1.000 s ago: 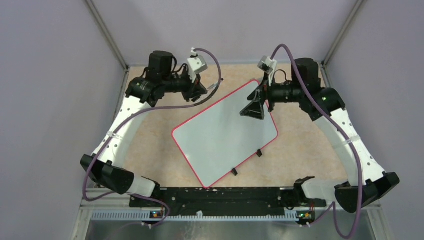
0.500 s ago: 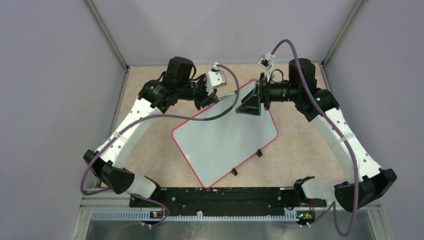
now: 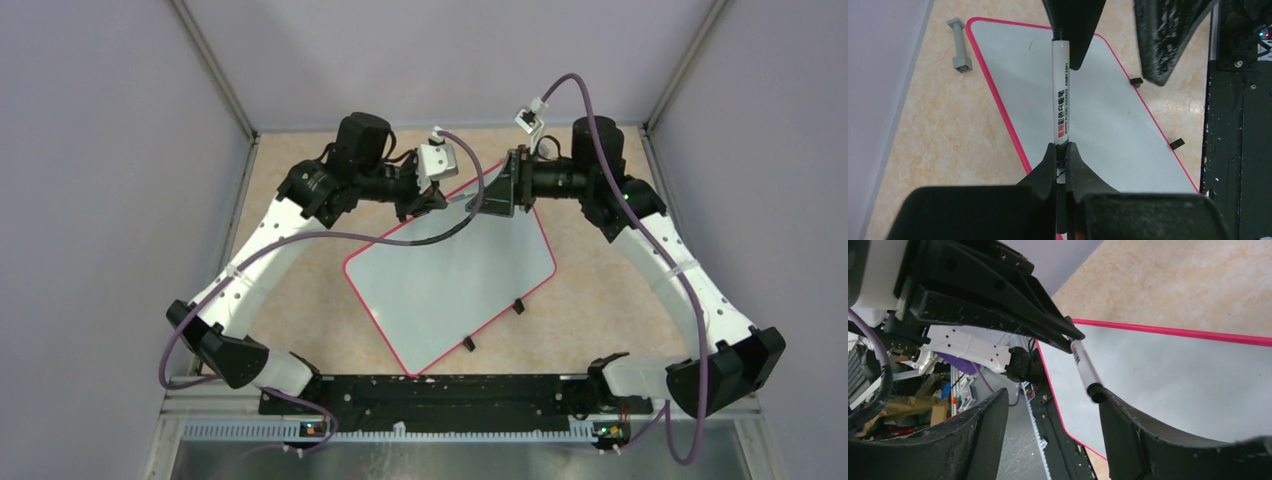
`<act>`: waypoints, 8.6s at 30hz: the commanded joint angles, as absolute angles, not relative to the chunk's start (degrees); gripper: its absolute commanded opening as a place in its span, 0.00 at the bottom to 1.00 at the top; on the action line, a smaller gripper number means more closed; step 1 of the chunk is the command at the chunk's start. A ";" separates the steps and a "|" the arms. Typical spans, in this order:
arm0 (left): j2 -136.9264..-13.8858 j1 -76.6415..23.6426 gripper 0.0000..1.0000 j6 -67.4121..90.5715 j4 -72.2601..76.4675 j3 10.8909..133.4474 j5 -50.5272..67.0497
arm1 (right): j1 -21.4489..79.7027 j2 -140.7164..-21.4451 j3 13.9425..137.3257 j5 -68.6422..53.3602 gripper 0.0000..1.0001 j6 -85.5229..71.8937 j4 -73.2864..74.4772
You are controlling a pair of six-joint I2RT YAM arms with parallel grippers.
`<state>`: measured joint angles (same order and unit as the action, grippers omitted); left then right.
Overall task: Write a sentence on the whiteboard
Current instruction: Pass from the left arm to the right, then pass from the right arm to the left, then pass from the left arm to the right, then pass from the right arm to the left, then open the pen cap from the whiteboard marker, then place the pen cap at the center of the board.
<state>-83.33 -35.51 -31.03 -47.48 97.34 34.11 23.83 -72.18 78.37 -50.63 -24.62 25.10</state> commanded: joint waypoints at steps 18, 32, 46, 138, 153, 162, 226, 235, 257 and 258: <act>-84.83 -39.75 0.00 -30.27 -45.95 102.46 34.69 | 24.41 -75.21 80.75 -48.58 0.37 -28.56 20.89; -82.74 -39.27 0.45 -30.12 -47.81 99.81 30.16 | 23.03 -75.46 81.98 -49.86 0.00 -25.84 22.76; -78.93 -37.29 0.37 -31.26 -47.34 92.13 26.90 | 22.99 -72.94 80.76 -53.65 0.00 -25.61 20.99; -84.09 -28.96 0.61 -22.44 -48.56 95.72 59.65 | 25.62 -72.60 77.03 -60.29 0.00 -18.29 21.12; -84.62 -30.63 0.00 -23.43 -49.71 94.81 59.67 | 26.54 -72.91 79.33 -61.06 0.14 -14.82 25.64; -84.66 -30.70 0.00 -27.90 -54.51 95.48 58.29 | 26.54 -73.96 81.99 -59.94 0.37 -12.77 30.37; -80.61 11.42 0.00 -19.89 -43.83 80.24 39.30 | 9.84 -81.29 100.68 -49.46 0.00 5.41 55.32; -84.80 14.41 0.00 -25.36 -41.79 65.34 26.07 | 9.85 -80.81 98.71 -42.69 0.00 14.40 61.01; -89.69 14.35 0.06 -26.54 -36.59 53.78 22.17 | 17.99 -75.92 88.52 -43.45 0.00 13.65 55.18; -89.85 14.33 0.07 -26.62 -36.64 53.59 22.22 | 18.19 -75.88 88.55 -43.50 0.00 13.58 55.14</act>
<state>-88.90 14.17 -25.58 -38.15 54.63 22.72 17.06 -78.02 88.49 -42.17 13.43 57.54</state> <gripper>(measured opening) 0.075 0.086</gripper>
